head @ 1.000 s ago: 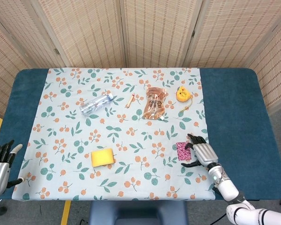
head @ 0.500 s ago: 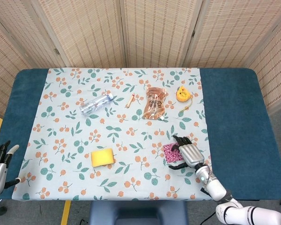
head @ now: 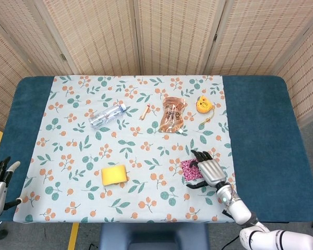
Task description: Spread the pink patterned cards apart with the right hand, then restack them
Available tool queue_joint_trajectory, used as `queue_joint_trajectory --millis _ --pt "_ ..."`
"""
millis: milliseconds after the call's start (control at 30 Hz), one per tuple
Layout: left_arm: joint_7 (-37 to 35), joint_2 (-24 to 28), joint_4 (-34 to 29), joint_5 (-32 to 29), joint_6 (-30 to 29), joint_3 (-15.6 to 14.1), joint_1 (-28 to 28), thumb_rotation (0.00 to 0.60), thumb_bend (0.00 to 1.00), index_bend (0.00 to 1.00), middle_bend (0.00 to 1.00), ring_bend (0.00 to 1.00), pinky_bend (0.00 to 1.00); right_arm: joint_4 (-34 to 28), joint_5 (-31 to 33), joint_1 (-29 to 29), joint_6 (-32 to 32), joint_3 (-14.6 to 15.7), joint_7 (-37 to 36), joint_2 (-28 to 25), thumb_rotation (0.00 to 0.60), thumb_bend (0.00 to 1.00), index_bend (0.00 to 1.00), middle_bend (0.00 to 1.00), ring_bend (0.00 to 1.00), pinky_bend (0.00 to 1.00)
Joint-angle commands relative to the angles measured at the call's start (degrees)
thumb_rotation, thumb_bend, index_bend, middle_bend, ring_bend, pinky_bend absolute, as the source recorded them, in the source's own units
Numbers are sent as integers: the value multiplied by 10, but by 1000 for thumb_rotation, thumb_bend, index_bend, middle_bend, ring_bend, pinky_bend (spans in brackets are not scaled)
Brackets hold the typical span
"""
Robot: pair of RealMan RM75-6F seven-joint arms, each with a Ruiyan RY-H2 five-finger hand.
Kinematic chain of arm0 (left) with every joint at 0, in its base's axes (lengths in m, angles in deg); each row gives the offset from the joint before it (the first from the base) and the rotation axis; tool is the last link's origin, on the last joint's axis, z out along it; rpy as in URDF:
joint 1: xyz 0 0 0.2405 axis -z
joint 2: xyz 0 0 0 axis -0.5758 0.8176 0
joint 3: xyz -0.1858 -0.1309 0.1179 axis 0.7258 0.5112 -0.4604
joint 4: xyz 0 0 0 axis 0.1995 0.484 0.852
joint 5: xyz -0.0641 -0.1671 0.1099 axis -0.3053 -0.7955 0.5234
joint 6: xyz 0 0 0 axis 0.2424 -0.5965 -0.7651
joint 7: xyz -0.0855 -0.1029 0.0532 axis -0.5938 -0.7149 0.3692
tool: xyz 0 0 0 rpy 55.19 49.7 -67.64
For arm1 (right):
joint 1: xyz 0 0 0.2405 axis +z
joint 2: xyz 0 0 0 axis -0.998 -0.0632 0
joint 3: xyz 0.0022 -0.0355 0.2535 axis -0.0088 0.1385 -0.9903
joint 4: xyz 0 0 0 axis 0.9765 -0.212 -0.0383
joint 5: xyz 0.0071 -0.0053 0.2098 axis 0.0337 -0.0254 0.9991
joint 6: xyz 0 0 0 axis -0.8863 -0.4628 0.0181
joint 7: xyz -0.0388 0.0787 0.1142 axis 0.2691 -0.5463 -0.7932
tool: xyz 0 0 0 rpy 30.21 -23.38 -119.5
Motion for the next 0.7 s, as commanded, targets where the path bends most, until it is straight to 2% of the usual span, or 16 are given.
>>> queue_joint_trajectory --millis 33,700 --pt "1 0 -1 1 0 0 0 600 272 167 16 44 0 5 10 -9 -4 5 -4 -12 318 148 325 0 0 0" --pt "8 -2 -6 3 4 -1 3 600 272 164 17 44 0 20 6 -33 -15 16 -40 -35 317 148 327 0 0 0"
